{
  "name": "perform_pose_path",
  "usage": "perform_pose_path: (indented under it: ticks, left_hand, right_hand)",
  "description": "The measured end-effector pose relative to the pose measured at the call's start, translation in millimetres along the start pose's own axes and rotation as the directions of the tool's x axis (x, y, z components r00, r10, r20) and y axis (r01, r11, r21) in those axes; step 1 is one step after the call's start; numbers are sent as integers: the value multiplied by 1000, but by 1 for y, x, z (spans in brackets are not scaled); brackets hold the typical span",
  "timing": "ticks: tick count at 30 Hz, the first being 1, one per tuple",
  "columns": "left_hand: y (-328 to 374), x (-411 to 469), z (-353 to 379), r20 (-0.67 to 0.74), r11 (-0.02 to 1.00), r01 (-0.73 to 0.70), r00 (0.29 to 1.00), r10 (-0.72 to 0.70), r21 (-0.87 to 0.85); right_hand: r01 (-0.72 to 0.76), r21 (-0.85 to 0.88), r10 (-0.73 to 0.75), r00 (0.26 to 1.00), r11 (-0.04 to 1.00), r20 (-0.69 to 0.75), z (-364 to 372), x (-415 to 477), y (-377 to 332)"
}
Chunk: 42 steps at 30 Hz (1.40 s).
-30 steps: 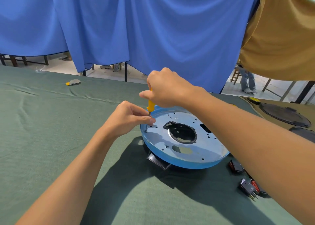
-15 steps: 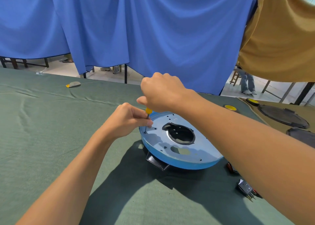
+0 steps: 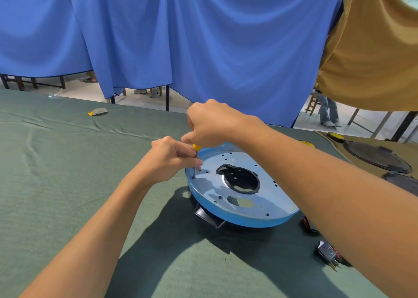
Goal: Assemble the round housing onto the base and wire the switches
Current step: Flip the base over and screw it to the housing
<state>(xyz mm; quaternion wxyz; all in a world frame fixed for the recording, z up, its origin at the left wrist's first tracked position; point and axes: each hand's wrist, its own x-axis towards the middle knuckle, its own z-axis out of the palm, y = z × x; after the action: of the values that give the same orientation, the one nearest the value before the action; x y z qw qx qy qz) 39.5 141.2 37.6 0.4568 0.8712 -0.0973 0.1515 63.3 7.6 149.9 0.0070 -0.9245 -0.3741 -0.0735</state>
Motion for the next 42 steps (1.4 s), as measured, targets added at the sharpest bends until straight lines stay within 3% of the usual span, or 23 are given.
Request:
perform_pose_path:
  ticks: [2, 5, 10, 14, 17, 20, 25, 28, 32, 35, 42]
  left_hand:
    - [0, 1, -4, 74, 1000, 4, 997, -6, 24]
    - [-1, 1, -5, 145, 999, 34, 989, -35, 12]
    - [1, -1, 0, -27, 1000, -3, 1000, 3, 7]
    - [4, 0, -1, 4, 994, -30, 1000, 29, 108]
    - [3, 1, -7, 75, 996, -11, 997, 4, 92]
    - [2, -1, -5, 106, 997, 12, 994, -19, 74]
    - [4, -3, 6, 6, 994, 12, 1000, -13, 111]
    - [4, -3, 6, 47, 994, 22, 998, -27, 105]
    - [4, -3, 4, 42, 995, 27, 999, -31, 96]
    - [3, -2, 4, 60, 995, 28, 998, -33, 94]
    - [4, -2, 2, 81, 995, 30, 996, -37, 93]
  right_hand:
    - [53, 58, -54, 998, 997, 14, -3, 2, 1]
    - [27, 59, -23, 998, 998, -65, -1, 1, 1]
    - [-76, 26, 78, 991, 997, -107, 8, -2, 2]
    - [-12, 58, 13, 1000, 998, -24, 5, 1, 3]
    - [68, 78, -66, 997, 995, -32, 4, 3, 6]
    - [25, 69, -20, 997, 997, -78, 5, 2, 6]
    - [-36, -3, 35, 995, 999, -90, 7, 2, 6]
    - [11, -38, -12, 1000, 999, -26, 3, 2, 5]
    - [116, -72, -102, 980, 991, 171, -12, 2, 4]
    - [152, -109, -128, 972, 982, 199, -13, 2, -1]
    - [-68, -154, 109, 954, 986, 278, -9, 17, -20]
